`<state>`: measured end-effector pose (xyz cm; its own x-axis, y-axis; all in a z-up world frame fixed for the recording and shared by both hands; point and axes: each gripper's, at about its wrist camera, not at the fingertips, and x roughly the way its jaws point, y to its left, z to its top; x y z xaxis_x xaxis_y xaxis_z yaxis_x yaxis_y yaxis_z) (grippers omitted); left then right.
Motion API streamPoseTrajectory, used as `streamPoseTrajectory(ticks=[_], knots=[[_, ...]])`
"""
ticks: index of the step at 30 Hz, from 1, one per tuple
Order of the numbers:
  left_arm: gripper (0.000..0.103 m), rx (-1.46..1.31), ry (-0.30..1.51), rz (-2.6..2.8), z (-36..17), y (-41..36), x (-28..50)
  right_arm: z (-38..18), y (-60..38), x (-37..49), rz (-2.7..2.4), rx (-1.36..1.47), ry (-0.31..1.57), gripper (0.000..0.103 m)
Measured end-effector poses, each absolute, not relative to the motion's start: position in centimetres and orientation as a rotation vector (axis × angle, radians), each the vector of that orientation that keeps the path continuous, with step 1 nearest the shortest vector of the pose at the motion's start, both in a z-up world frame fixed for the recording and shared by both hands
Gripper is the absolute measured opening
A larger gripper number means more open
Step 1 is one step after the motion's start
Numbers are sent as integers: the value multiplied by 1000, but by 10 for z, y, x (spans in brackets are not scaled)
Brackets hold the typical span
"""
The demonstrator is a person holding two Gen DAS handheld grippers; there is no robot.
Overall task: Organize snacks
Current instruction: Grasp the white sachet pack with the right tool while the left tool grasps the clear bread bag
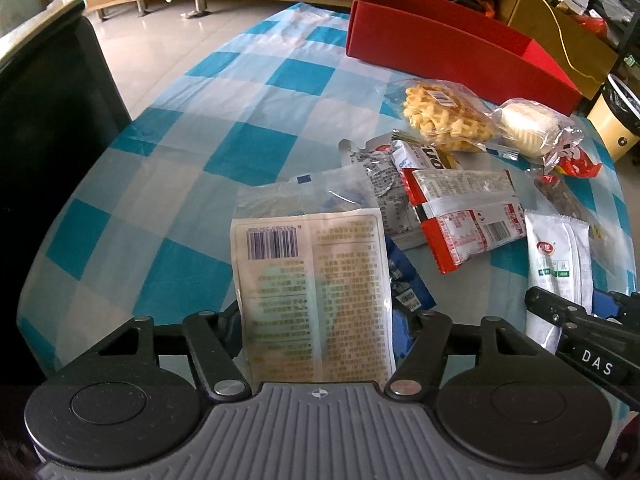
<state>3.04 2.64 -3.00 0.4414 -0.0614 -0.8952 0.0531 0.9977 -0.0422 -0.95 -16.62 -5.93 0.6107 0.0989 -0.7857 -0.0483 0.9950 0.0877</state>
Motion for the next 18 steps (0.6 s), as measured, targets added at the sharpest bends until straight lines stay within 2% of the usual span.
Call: streamPoseTrajectory(ticks=[18], knots=[[67, 14, 1093, -64, -10, 27, 13, -28, -175, -35, 98, 68, 831, 43]])
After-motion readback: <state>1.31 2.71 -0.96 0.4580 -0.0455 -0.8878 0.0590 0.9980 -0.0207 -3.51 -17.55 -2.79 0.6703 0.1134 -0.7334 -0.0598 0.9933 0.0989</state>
